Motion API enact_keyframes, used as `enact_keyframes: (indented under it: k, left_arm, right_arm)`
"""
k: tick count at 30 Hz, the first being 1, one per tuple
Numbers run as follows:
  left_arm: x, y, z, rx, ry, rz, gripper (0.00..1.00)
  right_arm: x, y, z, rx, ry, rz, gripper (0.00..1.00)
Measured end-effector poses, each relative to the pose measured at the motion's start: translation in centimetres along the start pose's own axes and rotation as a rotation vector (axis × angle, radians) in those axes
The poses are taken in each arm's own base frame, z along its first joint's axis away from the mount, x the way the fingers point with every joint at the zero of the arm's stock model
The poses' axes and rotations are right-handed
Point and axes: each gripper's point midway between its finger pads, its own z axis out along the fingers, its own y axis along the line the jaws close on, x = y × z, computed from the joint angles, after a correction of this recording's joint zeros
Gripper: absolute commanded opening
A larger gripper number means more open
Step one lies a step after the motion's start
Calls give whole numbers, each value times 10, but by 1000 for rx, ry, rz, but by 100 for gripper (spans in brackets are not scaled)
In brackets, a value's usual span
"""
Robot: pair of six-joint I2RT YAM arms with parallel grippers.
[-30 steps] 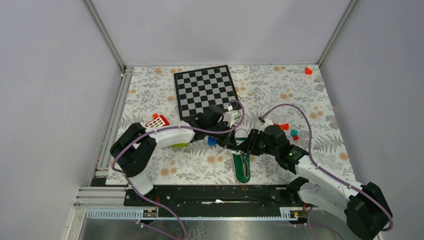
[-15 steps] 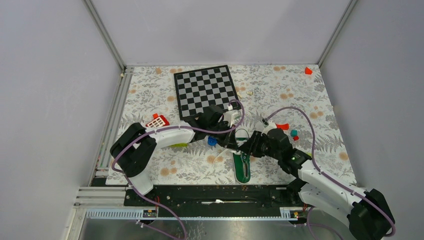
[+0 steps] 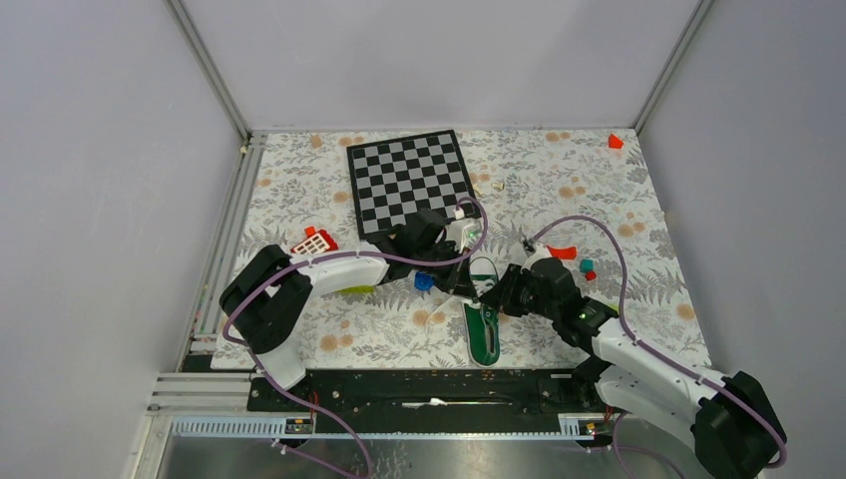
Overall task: Tie the shoes
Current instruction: Cross the shoelace with the shoelace.
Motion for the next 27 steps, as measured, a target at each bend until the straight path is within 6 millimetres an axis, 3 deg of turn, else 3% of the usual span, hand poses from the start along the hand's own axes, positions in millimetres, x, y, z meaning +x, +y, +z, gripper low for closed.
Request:
enact_keyframes:
  k: [2,8,19,27]
  left_arm:
    - [0,0,0,0,1,0,0]
    - [0,-1,0,7,3,2,0]
    - [-7,-12,-8,25,-23,31,0]
    - [-7,-12,-8,29,-25,32,0]
  right_arm:
    - [1,-1,2,5,4,2,0]
    - [-2,0,6,1,-4,9,0]
    - [-1,-5,30,29,-9,21,0]
    - [-15,-1,36,-12,-121,78,0]
